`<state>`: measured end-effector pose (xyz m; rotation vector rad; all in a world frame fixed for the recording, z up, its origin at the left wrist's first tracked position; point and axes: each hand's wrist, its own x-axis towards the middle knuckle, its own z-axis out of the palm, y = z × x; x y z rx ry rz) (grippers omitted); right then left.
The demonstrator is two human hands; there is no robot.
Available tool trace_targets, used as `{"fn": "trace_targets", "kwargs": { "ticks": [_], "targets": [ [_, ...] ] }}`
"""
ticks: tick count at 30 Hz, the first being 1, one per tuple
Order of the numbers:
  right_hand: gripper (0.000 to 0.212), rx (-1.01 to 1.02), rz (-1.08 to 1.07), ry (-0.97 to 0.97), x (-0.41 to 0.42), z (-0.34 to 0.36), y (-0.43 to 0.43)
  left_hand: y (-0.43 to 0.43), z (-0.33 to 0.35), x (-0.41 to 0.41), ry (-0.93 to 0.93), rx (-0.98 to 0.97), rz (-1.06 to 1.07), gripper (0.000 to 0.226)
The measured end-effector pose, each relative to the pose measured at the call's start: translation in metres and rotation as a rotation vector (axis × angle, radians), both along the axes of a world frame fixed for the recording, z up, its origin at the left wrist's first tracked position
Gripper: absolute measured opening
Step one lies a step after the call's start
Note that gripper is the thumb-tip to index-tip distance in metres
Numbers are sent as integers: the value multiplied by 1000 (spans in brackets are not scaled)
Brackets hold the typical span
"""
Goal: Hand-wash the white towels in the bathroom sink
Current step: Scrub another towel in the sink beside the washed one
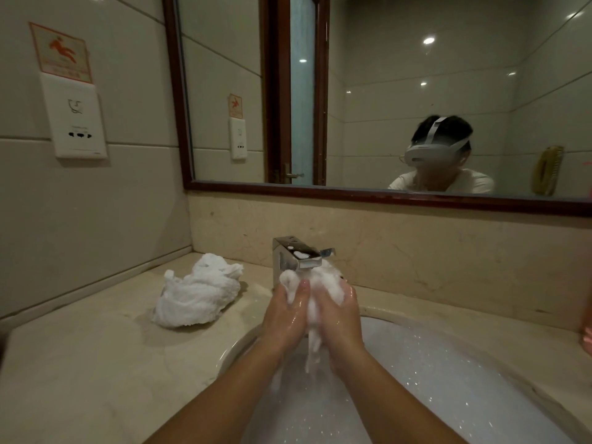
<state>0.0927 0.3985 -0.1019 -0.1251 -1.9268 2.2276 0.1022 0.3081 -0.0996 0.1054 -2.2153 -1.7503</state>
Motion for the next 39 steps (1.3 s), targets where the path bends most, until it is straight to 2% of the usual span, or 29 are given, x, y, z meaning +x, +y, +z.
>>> {"fn": "trace_targets", "kwargs": {
  "ticks": [2,4,7,8,10,15,20,26,32,35,39],
  "targets": [
    [60,55,3,23,4,2,1,1,-1,-2,-8,-59,8,105],
    [55,97,4,28,3,-1,2,0,0,-4,3,-147,48,91],
    [67,150,-8,27,4,2,0,-1,-1,-8,41,-210,121,71],
    [72,158,-13,25,4,2,-1,-1,-2,-9,50,-213,128,73],
    [70,170,-40,33,1,1,-3,-2,-3,-12,60,-224,130,79],
    [39,245,-94,42,-9,-3,-6,-4,-4,-13,54,-198,112,64],
    [45,290,-86,4,-14,-7,-1,-4,-6,-13,46,-190,111,69],
    [45,281,-83,-16,-13,-7,-1,-4,-3,-10,17,-161,107,61],
    [48,281,-90,-22,-14,-7,-1,-6,-7,-13,25,-146,91,78],
    [49,276,-78,-28,-15,-6,0,-5,-6,-13,-6,-135,104,66],
    [51,282,-62,-50,-14,-5,1,-4,-5,-13,-21,-140,127,63]
  ]
}}
